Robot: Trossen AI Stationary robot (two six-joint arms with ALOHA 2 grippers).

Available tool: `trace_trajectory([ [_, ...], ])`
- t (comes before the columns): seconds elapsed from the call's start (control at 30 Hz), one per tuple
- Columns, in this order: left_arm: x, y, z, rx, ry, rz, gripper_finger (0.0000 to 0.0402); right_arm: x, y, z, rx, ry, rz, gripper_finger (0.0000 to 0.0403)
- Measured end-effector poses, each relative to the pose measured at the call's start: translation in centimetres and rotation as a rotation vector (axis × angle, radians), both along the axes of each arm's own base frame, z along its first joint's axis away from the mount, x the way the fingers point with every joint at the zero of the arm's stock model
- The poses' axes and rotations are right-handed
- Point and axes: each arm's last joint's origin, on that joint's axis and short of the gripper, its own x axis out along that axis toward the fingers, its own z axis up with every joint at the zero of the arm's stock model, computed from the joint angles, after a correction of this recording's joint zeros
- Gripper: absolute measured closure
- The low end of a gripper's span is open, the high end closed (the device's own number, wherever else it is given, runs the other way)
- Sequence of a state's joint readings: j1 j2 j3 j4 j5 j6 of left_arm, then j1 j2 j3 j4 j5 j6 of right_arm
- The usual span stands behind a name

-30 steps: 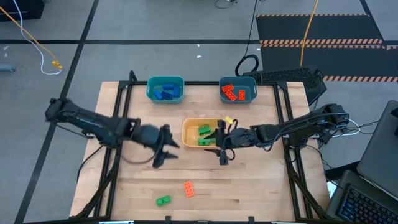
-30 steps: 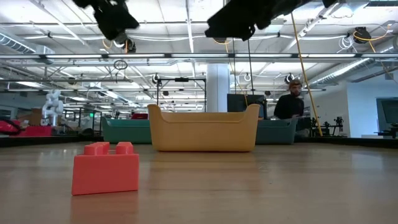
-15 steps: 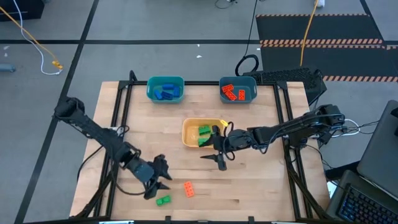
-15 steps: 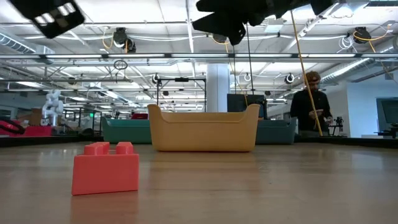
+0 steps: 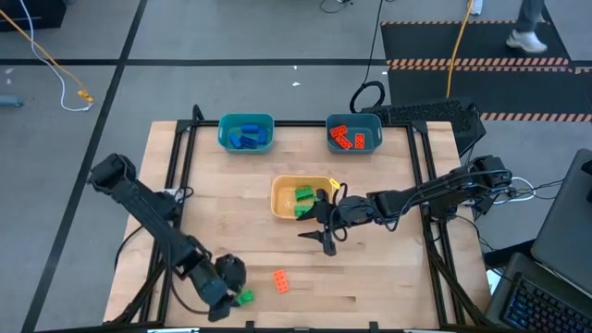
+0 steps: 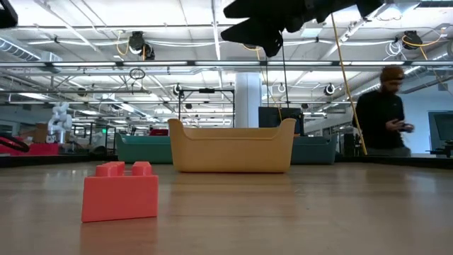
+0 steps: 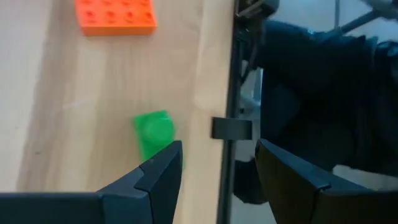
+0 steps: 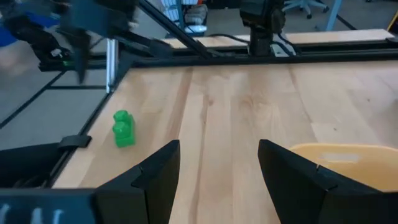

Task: Sort & place blocks by color
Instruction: Put the green game piece into the yellow bin

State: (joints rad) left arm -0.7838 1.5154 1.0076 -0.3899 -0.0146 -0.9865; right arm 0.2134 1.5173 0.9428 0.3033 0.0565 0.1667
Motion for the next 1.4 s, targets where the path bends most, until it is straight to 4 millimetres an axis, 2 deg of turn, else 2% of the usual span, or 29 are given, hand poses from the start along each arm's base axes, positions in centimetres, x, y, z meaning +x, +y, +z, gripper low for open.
trace_trajectory([
  [0.27,2.6,-2.2,-0.7,0.264,0.226,-0.065,0.0199,-0.1,0.0,-0.2,-0.024,0.012,0.006,0.0193],
  [0.5,4.4,-2.8,-1.9,0.273,0.278,-0.006,0.0198,-0.2,0.0,-0.5,-0.033,0.045,0.01,0.0193],
  [0.73,5.0,-3.2,-4.6,0.288,0.375,0.026,0.017,-0.3,-0.1,-0.8,-0.039,0.087,0.01,0.0193],
  [1.03,5.3,-3.4,-6.5,0.336,0.4,0.012,0.0148,-0.4,-0.1,-0.9,-0.047,0.094,0.013,0.0193],
  [1.13,5.6,-3.4,-7.7,0.363,0.425,0.009,0.0163,-0.4,-0.1,-0.9,-0.047,0.094,0.013,0.0193],
  [1.23,5.8,-3.1,-8.2,0.378,0.441,-0.002,0.0192,-0.4,-0.1,-0.9,-0.047,0.095,0.013,0.0193],
  [1.4,6.3,-1.0,-7.5,0.394,0.5,-0.022,0.0267,-0.4,-0.1,-0.9,-0.066,0.092,0.02,0.0193],
])
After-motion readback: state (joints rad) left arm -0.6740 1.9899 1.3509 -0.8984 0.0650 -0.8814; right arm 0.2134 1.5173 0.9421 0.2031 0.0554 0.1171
